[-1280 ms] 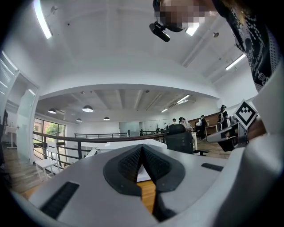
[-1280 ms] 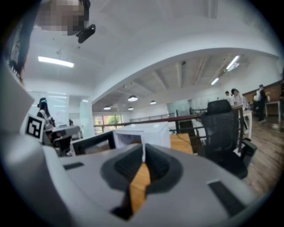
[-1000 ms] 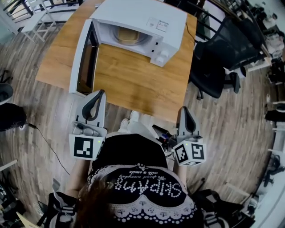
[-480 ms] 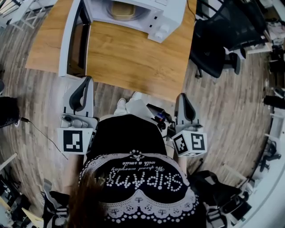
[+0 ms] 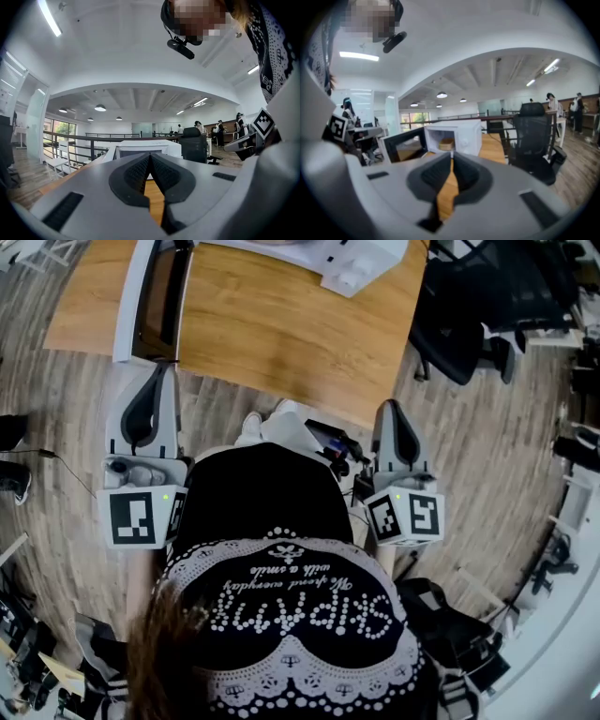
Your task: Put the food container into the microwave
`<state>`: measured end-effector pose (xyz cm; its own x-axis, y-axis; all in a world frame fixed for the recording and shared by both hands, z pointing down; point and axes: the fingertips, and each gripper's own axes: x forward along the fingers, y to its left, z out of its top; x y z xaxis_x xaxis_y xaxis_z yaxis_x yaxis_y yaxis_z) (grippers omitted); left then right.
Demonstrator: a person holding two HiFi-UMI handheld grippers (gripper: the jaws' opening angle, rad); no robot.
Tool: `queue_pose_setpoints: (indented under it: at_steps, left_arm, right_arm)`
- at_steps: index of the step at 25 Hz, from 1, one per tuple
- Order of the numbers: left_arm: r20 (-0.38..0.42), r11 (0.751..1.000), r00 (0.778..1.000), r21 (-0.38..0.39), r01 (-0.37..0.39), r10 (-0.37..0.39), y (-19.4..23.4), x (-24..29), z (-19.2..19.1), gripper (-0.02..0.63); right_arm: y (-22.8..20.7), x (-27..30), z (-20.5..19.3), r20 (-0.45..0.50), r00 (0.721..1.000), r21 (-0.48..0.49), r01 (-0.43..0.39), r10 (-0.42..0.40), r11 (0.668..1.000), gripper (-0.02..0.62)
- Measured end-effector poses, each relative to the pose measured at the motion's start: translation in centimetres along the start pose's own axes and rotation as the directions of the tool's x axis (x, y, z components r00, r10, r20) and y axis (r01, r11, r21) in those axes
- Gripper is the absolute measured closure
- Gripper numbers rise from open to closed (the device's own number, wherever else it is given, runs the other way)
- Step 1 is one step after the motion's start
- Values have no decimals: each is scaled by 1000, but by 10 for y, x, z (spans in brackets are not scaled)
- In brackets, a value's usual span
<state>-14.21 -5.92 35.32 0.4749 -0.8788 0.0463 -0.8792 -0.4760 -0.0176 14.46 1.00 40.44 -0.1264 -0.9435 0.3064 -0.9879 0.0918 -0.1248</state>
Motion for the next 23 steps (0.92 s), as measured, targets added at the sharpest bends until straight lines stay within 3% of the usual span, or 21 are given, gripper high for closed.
queue_pose_setpoints:
  at_steps: [9, 23]
  left_arm:
    - [1, 1000, 1000, 11, -19, 19, 6, -2, 1, 575]
    - [-37, 996, 999, 76, 36, -33, 3, 0, 1, 575]
  right_arm:
    - [-3, 4, 3, 9, 1000, -5, 2, -2, 1000, 557]
    - [3, -2, 2, 0, 1000, -8, -2, 2, 1000, 557]
